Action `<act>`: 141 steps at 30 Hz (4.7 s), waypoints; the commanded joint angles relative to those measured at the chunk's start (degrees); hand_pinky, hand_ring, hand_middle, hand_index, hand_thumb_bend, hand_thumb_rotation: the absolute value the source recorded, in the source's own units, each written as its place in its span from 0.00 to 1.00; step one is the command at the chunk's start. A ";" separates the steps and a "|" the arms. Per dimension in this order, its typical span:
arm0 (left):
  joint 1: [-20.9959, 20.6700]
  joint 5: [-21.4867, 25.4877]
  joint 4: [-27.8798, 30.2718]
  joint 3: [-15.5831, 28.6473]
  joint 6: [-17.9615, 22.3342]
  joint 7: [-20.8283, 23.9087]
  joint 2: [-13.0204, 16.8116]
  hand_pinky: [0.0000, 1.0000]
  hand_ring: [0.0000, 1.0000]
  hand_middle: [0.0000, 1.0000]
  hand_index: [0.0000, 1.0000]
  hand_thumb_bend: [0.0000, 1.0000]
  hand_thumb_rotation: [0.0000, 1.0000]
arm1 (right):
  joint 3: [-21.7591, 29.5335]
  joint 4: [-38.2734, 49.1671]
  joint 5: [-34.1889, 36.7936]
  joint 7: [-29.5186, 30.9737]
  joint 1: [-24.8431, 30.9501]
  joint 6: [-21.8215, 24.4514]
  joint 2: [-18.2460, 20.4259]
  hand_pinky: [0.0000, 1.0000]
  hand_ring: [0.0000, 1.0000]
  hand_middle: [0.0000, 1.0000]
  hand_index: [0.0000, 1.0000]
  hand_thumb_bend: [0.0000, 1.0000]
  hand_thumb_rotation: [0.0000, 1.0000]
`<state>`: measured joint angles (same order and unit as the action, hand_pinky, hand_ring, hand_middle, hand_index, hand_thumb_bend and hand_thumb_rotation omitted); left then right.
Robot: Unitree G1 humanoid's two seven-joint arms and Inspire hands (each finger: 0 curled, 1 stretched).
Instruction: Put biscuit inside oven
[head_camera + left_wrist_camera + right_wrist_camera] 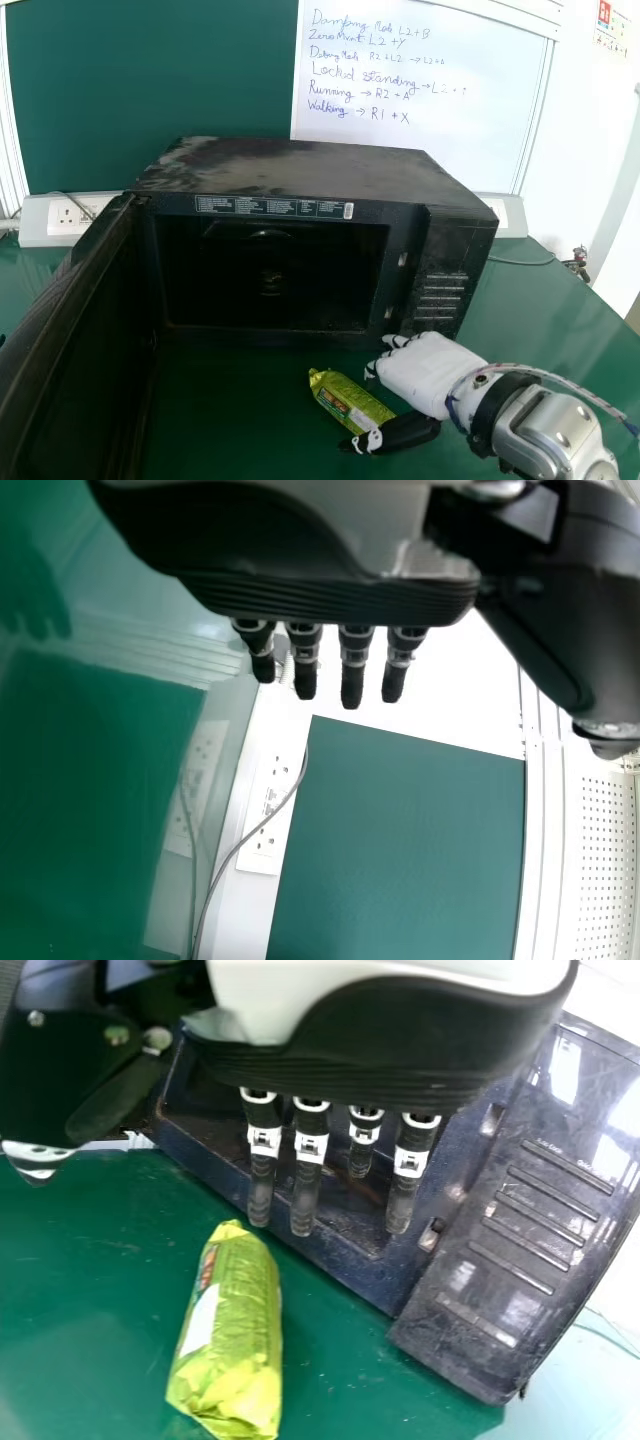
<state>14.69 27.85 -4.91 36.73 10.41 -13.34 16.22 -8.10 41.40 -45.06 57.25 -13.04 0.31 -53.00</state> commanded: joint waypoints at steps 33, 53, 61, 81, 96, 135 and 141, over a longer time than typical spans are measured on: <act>0.56 0.95 0.83 1.16 -0.41 -0.99 0.54 0.83 0.88 0.89 0.95 0.89 0.78 | -2.02 -2.33 -20.93 -13.06 7.56 -11.36 10.24 0.72 0.80 0.85 0.76 0.80 0.37; 0.84 0.74 0.97 1.67 -0.68 -1.30 0.87 0.82 0.88 0.89 0.94 0.92 0.78 | -5.33 -10.42 -25.53 -12.08 2.21 -12.38 12.71 0.91 0.95 0.96 0.94 0.75 0.34; 0.92 0.95 1.18 1.69 -0.71 -1.45 0.82 0.82 0.88 0.89 0.95 0.90 0.78 | -7.77 -10.62 -28.09 -10.96 2.67 -13.43 13.18 1.00 1.00 1.00 0.95 0.86 0.41; 1.10 1.06 2.14 1.60 -1.57 -1.01 0.74 0.82 0.88 0.89 0.95 0.92 0.77 | -10.43 -13.07 -29.87 -10.57 1.03 -18.14 11.72 1.00 1.00 1.00 0.90 0.82 0.33; 0.95 0.90 1.81 1.57 -1.53 -1.03 0.91 0.82 0.88 0.89 0.95 0.91 0.78 | -10.08 -10.32 -30.60 -13.82 0.71 -21.41 9.66 1.00 1.00 0.99 0.86 0.82 0.30; 1.70 2.07 3.29 2.26 -2.49 -1.17 0.79 0.82 0.88 0.89 0.94 0.92 0.75 | -18.29 -17.67 -35.08 -12.96 -3.11 -24.91 10.16 1.00 1.00 0.98 0.84 0.83 0.42; 1.83 2.29 2.90 2.35 -2.23 -1.37 1.07 0.82 0.88 0.89 0.95 0.93 0.76 | -21.36 -20.46 -38.16 -10.17 -5.45 -24.54 11.24 1.00 1.00 0.99 0.87 0.81 0.48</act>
<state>16.69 29.92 -2.29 38.35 8.19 -14.43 16.47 -27.29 23.09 -83.26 44.82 -19.84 -22.47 -42.02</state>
